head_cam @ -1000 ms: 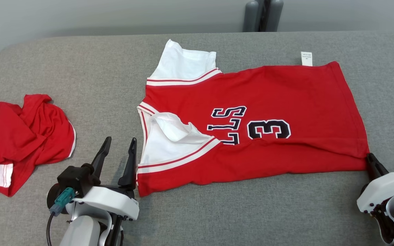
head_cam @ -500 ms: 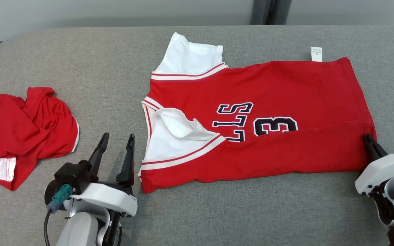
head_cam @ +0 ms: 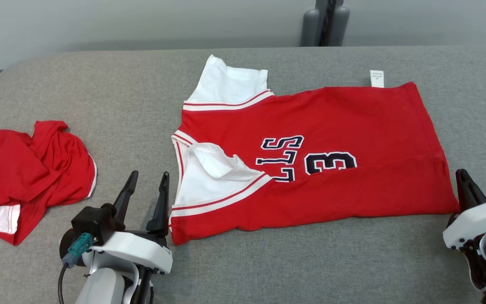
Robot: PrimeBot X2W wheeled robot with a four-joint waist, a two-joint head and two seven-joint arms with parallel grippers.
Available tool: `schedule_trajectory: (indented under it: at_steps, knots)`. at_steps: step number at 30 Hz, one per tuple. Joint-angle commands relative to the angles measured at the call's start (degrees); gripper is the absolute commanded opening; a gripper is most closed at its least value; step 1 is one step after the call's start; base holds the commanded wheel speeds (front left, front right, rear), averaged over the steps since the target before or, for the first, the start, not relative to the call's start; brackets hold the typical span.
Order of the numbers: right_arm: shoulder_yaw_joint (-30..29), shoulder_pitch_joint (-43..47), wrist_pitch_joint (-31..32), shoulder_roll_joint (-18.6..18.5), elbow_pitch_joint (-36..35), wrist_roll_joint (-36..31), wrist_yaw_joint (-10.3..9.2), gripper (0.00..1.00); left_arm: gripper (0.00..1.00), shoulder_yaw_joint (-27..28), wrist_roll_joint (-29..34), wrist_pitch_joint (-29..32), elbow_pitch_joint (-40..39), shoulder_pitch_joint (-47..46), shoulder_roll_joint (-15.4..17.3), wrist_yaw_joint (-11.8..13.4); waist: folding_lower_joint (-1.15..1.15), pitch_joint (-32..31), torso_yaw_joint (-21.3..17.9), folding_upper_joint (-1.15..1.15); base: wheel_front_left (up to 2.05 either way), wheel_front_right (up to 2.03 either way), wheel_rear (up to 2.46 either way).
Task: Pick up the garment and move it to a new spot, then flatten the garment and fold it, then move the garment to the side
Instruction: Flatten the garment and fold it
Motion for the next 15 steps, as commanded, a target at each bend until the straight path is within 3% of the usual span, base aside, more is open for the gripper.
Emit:
schedule_trajectory:
  at_steps: [1, 2, 3, 4, 5, 15]
  knots:
    - [-0.22, 0.90, -0.76, -0.16, -0.57, 0.23, -0.02, 0.00, 1.00, -0.13, -0.50, -0.24, -0.08, 0.51, 0.21, 0.23, 0.00, -0.61, -0.55, 0.00, 0.00, 0.00, 0.00]
    - [-0.37, 1.53, -1.32, -0.05, -1.05, 0.34, -0.02, 0.00, 1.00, -0.55, -0.70, -0.24, -0.03, 0.73, 0.20, 0.36, 0.00, -0.88, -0.78, 0.00, 0.00, 0.00, 0.00]
    - [-0.50, 2.20, -1.88, 0.10, -1.73, 0.39, -0.02, 0.15, 1.00, -0.98, -1.00, -0.24, 0.12, 0.94, 0.19, 0.37, 0.00, -1.14, -1.01, 0.00, 0.00, 0.00, 0.00]
    - [-0.42, 2.92, -2.12, 0.37, -2.34, 0.40, -0.02, 0.80, 1.00, -1.36, -1.30, -0.24, 0.34, 1.18, 0.21, 0.51, 0.00, -1.35, -1.20, 0.00, 0.00, 0.00, 0.00]
    - [-0.24, 3.59, -2.33, 0.62, -3.00, 0.47, -0.02, 1.00, 1.00, -1.88, -1.41, -0.24, 0.62, 1.47, 0.21, 0.55, 0.00, -1.54, -1.43, 0.00, 0.00, 0.00, 0.00]
    - [-1.48, 7.33, -2.83, 2.05, -6.62, -0.99, -0.02, 1.00, 1.00, -5.68, -1.91, 3.22, 8.11, 2.05, 0.23, 5.11, 0.00, -1.73, -2.71, 0.00, 0.00, 0.00, 0.00]
